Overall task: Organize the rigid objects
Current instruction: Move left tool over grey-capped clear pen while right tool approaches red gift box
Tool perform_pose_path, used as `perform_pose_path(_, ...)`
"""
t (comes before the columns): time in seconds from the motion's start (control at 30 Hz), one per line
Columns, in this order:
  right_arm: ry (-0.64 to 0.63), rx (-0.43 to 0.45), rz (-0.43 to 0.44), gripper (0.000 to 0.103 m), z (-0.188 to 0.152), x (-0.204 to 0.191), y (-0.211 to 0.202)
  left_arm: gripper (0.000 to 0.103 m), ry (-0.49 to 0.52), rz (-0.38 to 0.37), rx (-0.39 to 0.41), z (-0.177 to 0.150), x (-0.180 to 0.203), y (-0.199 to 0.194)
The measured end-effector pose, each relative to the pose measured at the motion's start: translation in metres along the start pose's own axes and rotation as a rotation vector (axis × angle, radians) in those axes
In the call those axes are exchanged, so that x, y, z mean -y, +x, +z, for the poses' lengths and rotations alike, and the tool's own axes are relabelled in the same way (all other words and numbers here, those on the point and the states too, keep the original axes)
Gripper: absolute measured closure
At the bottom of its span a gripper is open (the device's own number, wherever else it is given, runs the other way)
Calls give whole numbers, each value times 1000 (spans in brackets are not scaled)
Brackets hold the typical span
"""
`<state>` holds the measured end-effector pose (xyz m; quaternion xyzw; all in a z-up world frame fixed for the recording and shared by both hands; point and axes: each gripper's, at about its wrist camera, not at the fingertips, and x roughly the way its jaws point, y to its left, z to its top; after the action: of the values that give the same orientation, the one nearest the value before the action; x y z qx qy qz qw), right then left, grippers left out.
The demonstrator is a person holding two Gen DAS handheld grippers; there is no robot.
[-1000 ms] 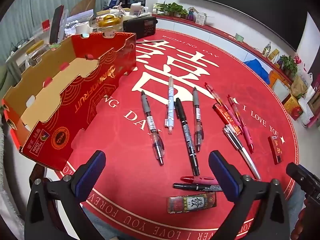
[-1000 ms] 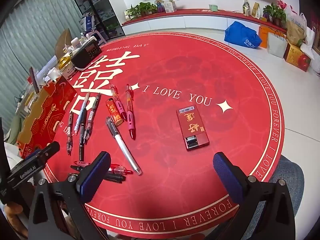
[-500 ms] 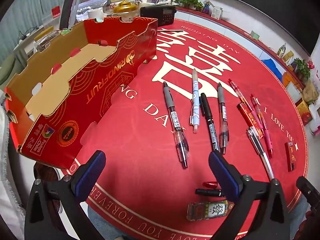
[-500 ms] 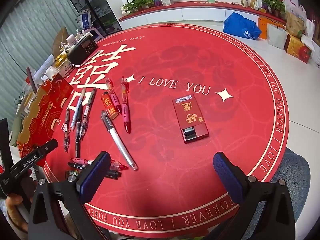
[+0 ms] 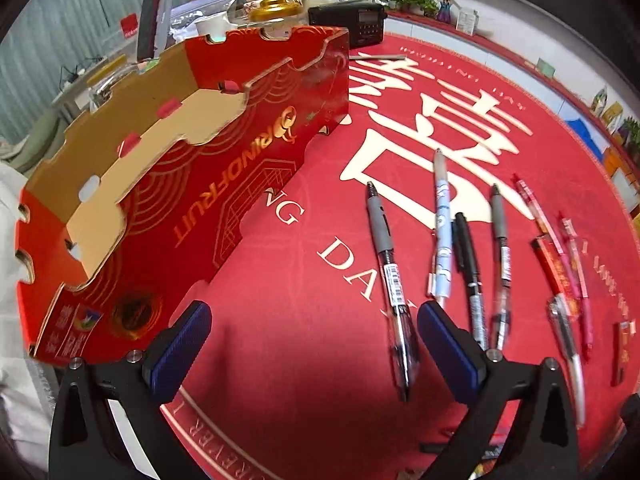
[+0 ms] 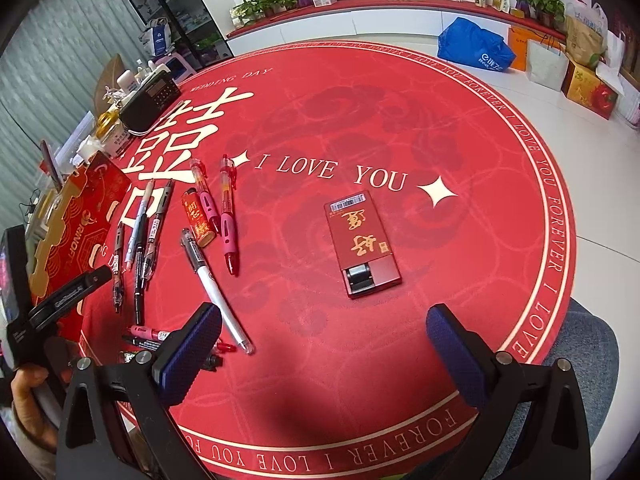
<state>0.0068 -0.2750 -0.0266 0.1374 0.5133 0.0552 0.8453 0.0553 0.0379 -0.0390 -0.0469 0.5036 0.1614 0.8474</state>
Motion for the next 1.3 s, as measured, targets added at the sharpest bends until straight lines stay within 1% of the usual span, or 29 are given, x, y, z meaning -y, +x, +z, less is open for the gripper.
perform_pose_path(0.07,-4,-6,1,0,1,-2,2,0,14,16,0,1,4,6)
perform_pose_path(0.17,-14,-6,-2,0,2,-4,3,0,26,60,7,2,6,13)
perform_pose_path(0.33,-19,-7,-38,0,9,1,6,0,-8,73,6,8,-2,17)
perform_pose_path(0.4,-20,-7,-67,0,16,5,9,0,-8,46,-4,10,0,17)
perform_pose_path(0.43,-23,-10,-78,0,19,7,11,0,-2,26,-2,10,3,16)
perform_pose_path(0.5,-34,-22,-120,0,26,9,18,0,23,14,12,10,12,14)
perform_pose_path(0.57,-59,-42,-148,0,31,10,25,0,54,-1,15,9,22,15)
perform_pose_path(0.6,-71,-53,-175,0,33,10,30,0,65,-15,8,9,24,16)
perform_pose_path(0.7,-106,-82,-216,0,37,10,45,0,75,-47,21,8,24,16)
perform_pose_path(0.73,-124,-78,-237,0,37,8,47,0,81,-61,27,8,24,16)
perform_pose_path(0.9,-173,-77,-222,0,39,5,51,0,70,-143,38,8,17,21)
perform_pose_path(0.97,-176,-71,-219,0,38,6,50,0,82,-140,47,8,19,21)
perform_pose_path(1.1,-177,-47,-217,0,36,7,49,0,69,-140,54,8,20,21)
perform_pose_path(1.3,-189,-57,-215,0,38,6,49,0,56,-137,48,7,19,21)
